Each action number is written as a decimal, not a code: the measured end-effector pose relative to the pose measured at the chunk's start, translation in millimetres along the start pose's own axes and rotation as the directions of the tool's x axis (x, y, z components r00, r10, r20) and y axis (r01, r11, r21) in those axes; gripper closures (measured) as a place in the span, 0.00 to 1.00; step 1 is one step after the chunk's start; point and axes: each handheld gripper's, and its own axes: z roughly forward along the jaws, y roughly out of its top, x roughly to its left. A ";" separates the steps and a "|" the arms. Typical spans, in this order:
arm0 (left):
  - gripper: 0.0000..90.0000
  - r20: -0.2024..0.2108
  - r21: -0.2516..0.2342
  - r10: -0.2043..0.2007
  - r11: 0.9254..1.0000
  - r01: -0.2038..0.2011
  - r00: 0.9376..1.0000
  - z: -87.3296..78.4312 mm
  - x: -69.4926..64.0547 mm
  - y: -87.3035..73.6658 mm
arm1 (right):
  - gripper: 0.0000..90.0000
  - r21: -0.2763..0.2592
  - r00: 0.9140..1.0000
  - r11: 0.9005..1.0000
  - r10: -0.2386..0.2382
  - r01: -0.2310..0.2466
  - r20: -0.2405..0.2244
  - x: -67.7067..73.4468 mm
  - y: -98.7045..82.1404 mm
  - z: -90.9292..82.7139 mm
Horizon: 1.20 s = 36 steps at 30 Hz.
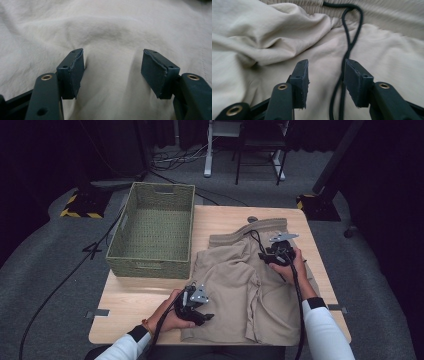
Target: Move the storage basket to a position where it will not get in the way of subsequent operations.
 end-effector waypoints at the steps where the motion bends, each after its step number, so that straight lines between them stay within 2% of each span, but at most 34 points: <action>1: 0.40 0.015 -0.001 -0.003 1.000 0.004 1.000 -0.4 -1.5 -0.5 | 0.61 0.004 1.000 1.000 0.008 -0.008 0.005 -0.6 0.4 5.8; 5: 0.40 0.042 -0.002 0.015 1.000 -0.015 0.999 -1.0 -10.4 -1.9 | 0.60 0.045 1.000 0.999 0.018 -0.019 0.014 0.1 -1.5 21.3; 9: 0.41 0.070 0.008 0.025 1.000 -0.026 0.997 -2.1 -17.5 -2.3 | 0.60 0.079 0.997 0.996 0.046 -0.050 0.057 -5.9 -7.6 26.0; 13: 0.43 0.073 0.022 0.042 0.999 -0.044 0.996 -4.7 -16.6 -3.3 | 0.61 0.066 0.992 0.991 0.112 -0.116 0.054 -18.9 -14.0 23.1; 15: 0.46 0.086 0.011 0.017 1.000 -0.018 0.996 -6.4 -11.7 -5.1 | 0.61 0.064 0.987 0.988 0.135 -0.141 0.084 -26.9 -17.0 20.6; 19: 0.47 0.101 0.023 0.005 1.000 -0.007 0.995 -11.0 -6.6 -8.2 | 0.61 0.068 0.970 0.977 0.192 -0.203 0.148 -42.9 -21.8 15.8; 21: 0.47 0.127 0.018 -0.010 1.000 0.007 0.992 -11.8 -7.6 -9.7 | 0.59 0.079 0.962 0.970 0.213 -0.229 0.171 -46.2 -21.4 14.7; 23: 0.47 0.172 0.019 0.007 1.000 -0.011 0.985 -11.1 -11.8 -8.9 | 0.57 0.092 0.964 0.973 0.192 -0.211 0.182 -44.8 -19.2 15.0; 25: 0.46 0.201 0.023 0.046 0.998 -0.052 0.979 -9.3 -19.2 -6.7 | 0.54 0.093 0.967 0.971 0.203 -0.218 0.152 -41.9 -17.1 16.0; 27: 0.42 0.176 0.031 0.061 0.997 -0.068 0.982 -7.5 -24.6 -4.4 | 0.53 0.086 0.972 0.975 0.195 -0.207 0.132 -36.7 -14.1 14.6; 29: 0.41 0.179 0.028 0.054 0.998 -0.060 0.982 -7.1 -25.1 -3.5 | 0.51 0.057 0.980 0.979 0.190 -0.194 0.064 -31.3 -11.3 9.4; 31: 0.37 0.139 0.015 0.033 0.999 -0.035 0.990 -7.2 -22.4 -2.9 | 0.51 0.034 0.988 0.988 0.153 -0.154 0.018 -22.7 -10.2 2.8; 33: 0.32 0.106 -0.012 -0.024 1.000 0.026 0.994 -8.3 -17.8 -3.0 | 0.50 0.034 0.992 0.992 0.120 -0.119 -0.036 -13.7 -10.8 -1.5; 34: 0.32 0.083 -0.031 -0.037 0.999 0.040 0.996 -8.6 -15.6 -2.9 | 0.50 0.032 0.993 0.995 0.100 -0.099 -0.058 -8.6 -12.0 -4.2; 36: 0.27 0.037 -0.040 -0.042 0.998 0.043 0.998 -8.8 -14.5 -2.4 | 0.48 0.040 0.994 0.998 0.051 -0.048 -0.098 2.4 -16.3 -12.4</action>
